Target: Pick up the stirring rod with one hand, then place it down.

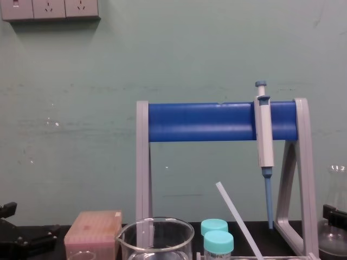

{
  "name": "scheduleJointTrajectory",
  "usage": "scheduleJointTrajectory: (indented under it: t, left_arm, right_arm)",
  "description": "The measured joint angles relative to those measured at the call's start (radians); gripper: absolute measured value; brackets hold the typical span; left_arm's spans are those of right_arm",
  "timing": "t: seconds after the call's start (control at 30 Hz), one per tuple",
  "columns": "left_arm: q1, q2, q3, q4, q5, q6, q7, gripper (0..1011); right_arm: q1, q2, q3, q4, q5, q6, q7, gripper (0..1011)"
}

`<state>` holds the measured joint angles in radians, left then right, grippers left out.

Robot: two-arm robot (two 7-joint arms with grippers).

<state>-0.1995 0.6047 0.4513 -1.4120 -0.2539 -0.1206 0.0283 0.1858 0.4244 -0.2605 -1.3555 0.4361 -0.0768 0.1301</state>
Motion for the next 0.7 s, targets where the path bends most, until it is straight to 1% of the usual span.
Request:
scheduleJointTrajectory:
  t: [0.7]
  left_arm:
    - [0.0,0.0,0.0,0.0,0.0,0.0,0.0,1000]
  right_arm:
    - [0.001,0.001,0.0,-0.001,0.0,-0.002,0.002,1000]
